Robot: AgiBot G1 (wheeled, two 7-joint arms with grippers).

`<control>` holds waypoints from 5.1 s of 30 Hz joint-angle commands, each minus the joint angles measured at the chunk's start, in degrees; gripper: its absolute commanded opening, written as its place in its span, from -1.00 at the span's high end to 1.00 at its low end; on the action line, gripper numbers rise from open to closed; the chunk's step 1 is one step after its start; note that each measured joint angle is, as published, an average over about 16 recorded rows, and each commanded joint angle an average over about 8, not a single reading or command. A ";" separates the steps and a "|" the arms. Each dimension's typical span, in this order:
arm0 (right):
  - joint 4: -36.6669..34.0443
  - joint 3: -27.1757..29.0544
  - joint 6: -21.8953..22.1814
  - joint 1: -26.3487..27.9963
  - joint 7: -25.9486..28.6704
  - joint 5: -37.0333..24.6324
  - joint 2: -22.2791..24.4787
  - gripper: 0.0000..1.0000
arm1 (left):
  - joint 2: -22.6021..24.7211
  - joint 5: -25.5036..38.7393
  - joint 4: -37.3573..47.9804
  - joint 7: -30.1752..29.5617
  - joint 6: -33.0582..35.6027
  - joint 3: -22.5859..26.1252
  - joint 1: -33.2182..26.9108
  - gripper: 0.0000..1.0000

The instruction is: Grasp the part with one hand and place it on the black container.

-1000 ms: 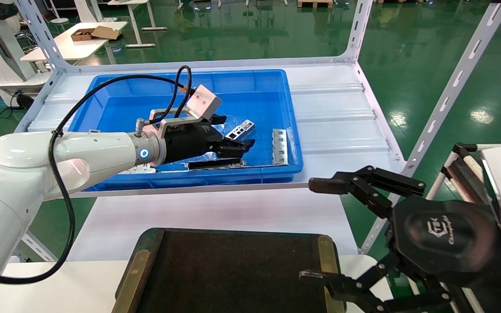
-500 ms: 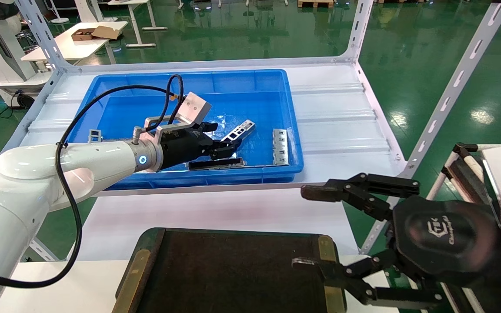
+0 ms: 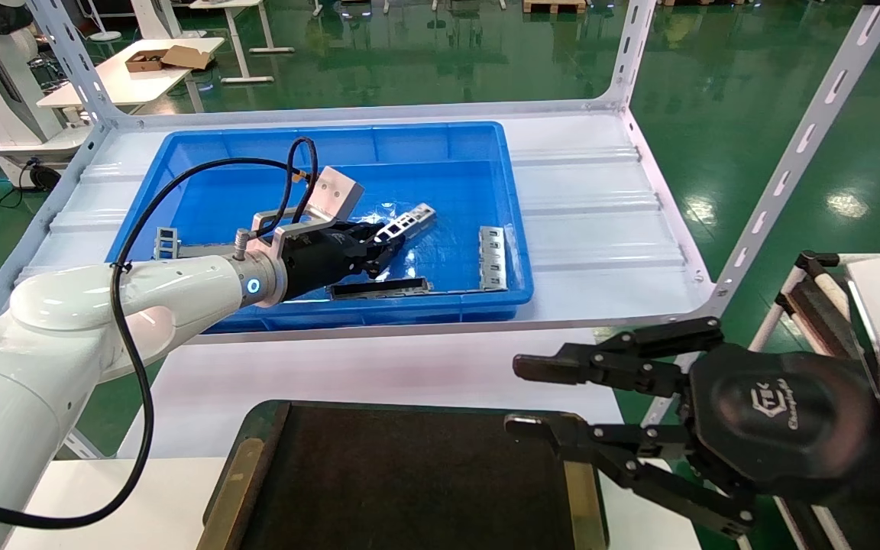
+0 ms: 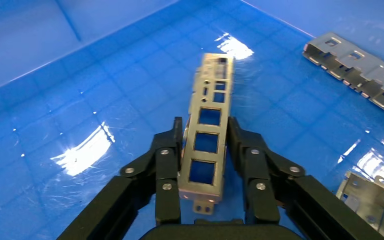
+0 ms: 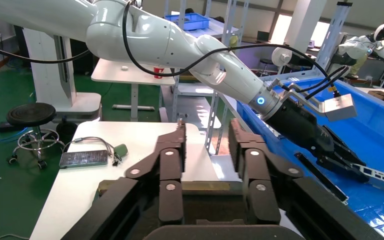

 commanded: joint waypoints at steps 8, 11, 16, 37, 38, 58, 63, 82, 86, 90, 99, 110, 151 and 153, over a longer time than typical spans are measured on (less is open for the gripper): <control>0.00 0.00 0.00 0.00 0.00 0.00 0.00 1.00 | -1.06 -2.84 -1.72 -0.65 2.88 0.17 -1.16 1.00; 0.00 0.00 0.00 0.00 0.00 0.00 0.00 1.00 | -2.46 -4.33 -2.56 -0.02 8.31 -0.39 -2.03 1.00; 0.00 0.00 0.00 0.00 0.00 0.00 0.00 1.00 | -6.32 -8.31 -4.83 1.62 23.73 -2.18 -2.53 1.00; 0.00 -0.01 0.00 0.00 0.00 0.00 0.00 1.00 | -13.42 -14.62 -16.13 -1.67 50.06 -2.80 16.37 1.00; 0.00 -0.01 0.00 0.00 0.00 0.00 0.00 1.00 | -13.64 -14.81 -17.11 -2.27 49.88 -2.75 18.19 1.00; 0.00 -0.01 0.00 0.00 0.00 0.01 0.00 1.00 | -6.27 -15.95 -27.54 -10.53 5.83 -6.43 43.22 1.00; 0.00 -0.01 0.00 0.00 0.00 0.01 0.00 1.00 | -3.12 -14.48 -30.12 -12.91 -8.25 -6.57 45.63 1.00; 0.00 -0.01 0.00 0.00 -0.01 0.01 0.00 1.00 | -1.82 -11.84 -37.06 -27.63 -28.32 5.80 47.09 1.00; 0.00 -0.01 0.00 0.00 -0.01 0.01 0.00 0.26 | -1.83 -11.78 -37.17 -29.62 -29.71 8.23 46.69 0.46; 0.00 -0.01 0.01 0.00 -0.01 0.01 0.01 -0.74 | -1.99 -11.86 -37.12 -31.36 -30.79 10.44 46.12 -0.54; 0.00 -0.02 0.01 0.00 -0.01 0.01 0.01 -1.00 | -2.81 -11.73 -37.92 -33.63 -32.46 14.36 45.01 -1.00; 0.00 -0.02 0.01 0.01 -0.01 0.01 0.01 -1.00 | -8.82 -10.27 -46.57 -32.48 -29.56 15.81 44.49 -1.00; 0.00 -0.02 0.01 0.01 -0.01 0.02 0.01 -1.00 | -29.36 -29.26 -52.49 0.23 29.25 -2.96 37.64 -1.00; 0.00 -0.02 0.01 0.01 -0.01 0.02 0.01 -1.00 | -29.92 -29.81 -52.79 0.51 30.59 -3.34 37.06 -1.00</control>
